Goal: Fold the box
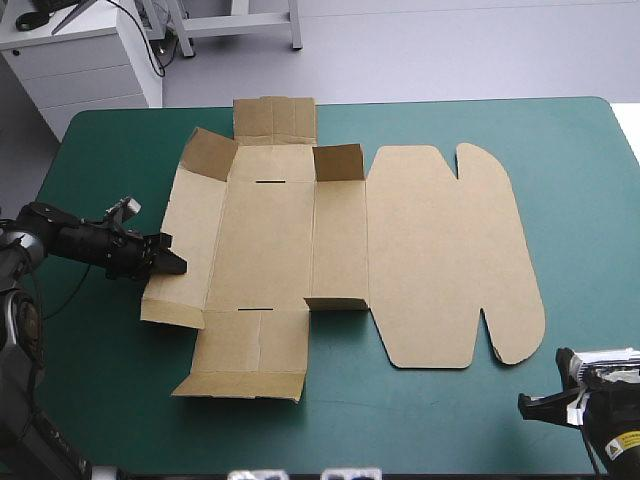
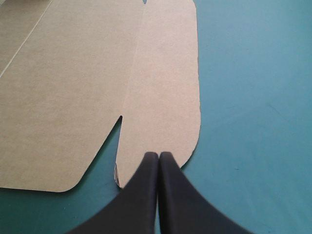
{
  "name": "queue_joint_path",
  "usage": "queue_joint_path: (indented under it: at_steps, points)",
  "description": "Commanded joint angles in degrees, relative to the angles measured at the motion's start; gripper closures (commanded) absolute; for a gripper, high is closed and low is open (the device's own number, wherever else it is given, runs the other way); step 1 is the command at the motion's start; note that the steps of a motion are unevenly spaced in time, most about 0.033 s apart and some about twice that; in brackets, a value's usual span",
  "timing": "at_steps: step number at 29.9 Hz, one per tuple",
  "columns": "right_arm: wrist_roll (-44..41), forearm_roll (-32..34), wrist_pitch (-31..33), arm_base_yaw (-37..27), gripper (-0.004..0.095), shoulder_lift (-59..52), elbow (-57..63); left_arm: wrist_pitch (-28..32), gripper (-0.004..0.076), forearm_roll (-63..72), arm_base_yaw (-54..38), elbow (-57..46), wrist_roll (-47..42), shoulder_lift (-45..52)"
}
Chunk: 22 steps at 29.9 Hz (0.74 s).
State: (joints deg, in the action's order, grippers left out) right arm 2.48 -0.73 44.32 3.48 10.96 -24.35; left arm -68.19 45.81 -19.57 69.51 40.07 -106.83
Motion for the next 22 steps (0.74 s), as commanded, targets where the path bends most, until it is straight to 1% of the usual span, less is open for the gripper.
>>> queue_joint_path:
  at_steps: [1, 18, 20, 22]
  points:
    - [0.4, 0.3, -4.5, -0.5, 0.0927, 0.8, -1.5, -6.0, 0.0547, 3.9, 0.4, 1.2, 0.3, 2.6]
    - [0.4, 0.3, -4.5, -0.5, 0.0927, 0.8, -1.5, -6.0, 0.0544, 4.0, 0.4, 1.2, -0.1, 2.6]
    - [0.4, 0.3, -4.5, -0.5, 0.0927, 0.8, -1.5, -6.0, 0.0520, 4.0, 0.4, 1.2, -0.1, 2.6]
    - [0.4, 0.3, -4.5, -0.5, 0.0927, 0.8, -1.5, -6.0, 0.0472, 4.0, 0.4, 1.2, -0.6, 2.6]
